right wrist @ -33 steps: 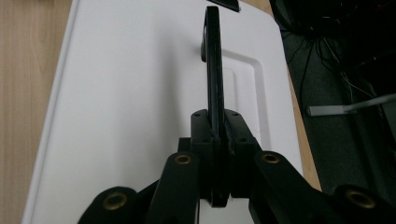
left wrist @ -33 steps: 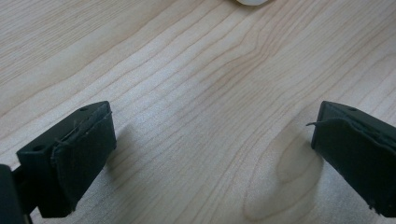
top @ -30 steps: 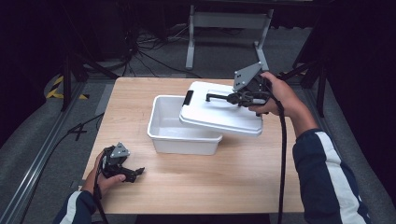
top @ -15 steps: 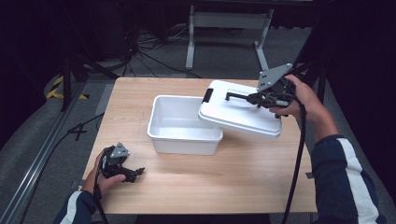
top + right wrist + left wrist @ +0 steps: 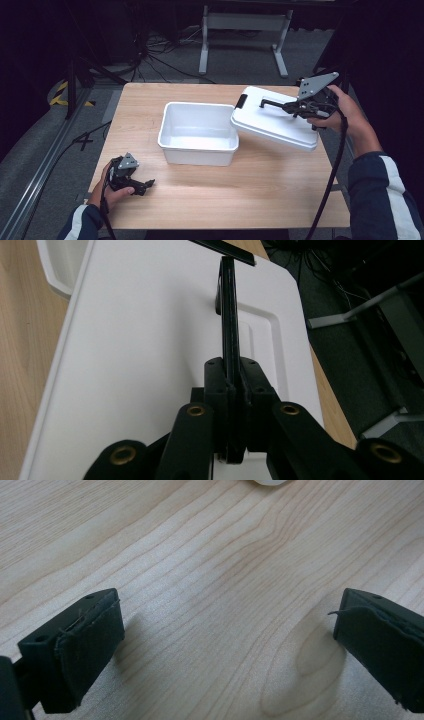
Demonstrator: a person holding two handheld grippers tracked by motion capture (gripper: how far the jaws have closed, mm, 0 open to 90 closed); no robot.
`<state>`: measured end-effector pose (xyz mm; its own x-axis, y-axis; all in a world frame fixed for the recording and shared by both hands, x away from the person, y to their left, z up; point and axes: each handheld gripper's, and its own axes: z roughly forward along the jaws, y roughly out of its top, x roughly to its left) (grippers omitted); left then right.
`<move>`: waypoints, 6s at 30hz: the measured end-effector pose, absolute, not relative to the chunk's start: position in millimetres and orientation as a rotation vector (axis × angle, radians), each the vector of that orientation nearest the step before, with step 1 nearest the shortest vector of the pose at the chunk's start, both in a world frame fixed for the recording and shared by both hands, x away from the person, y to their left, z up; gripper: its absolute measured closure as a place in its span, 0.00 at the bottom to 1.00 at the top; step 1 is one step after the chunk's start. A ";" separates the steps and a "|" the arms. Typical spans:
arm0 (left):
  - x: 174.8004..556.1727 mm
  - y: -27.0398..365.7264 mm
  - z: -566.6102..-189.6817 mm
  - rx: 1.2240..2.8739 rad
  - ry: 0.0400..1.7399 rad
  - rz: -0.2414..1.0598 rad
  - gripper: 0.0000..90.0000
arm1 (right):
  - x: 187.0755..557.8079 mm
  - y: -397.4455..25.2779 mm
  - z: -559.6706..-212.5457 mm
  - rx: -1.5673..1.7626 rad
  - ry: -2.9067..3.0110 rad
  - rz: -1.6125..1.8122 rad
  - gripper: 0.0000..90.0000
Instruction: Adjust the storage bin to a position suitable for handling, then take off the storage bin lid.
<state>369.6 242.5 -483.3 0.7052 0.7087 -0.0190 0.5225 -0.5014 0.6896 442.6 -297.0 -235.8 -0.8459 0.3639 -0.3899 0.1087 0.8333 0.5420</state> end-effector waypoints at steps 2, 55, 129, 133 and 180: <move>369.6 242.4 -483.4 2.220 0.933 0.348 0.00 | 442.4 -300.0 -237.3 0.357 2.523 0.707 0.94; 369.2 242.5 -483.2 2.220 0.937 0.350 0.00 | 488.8 -331.2 -365.6 0.698 2.551 0.697 0.94; 369.2 242.8 -483.3 2.220 0.936 0.349 0.00 | 436.3 -324.1 -350.9 0.794 2.481 0.853 0.52; 369.8 243.0 -483.3 2.222 0.929 0.350 0.00 | 430.9 -324.9 -353.3 0.799 2.476 0.847 0.50; 369.1 243.1 -483.2 2.224 0.935 0.348 0.00 | 342.7 -365.8 -419.1 0.801 2.382 0.943 0.35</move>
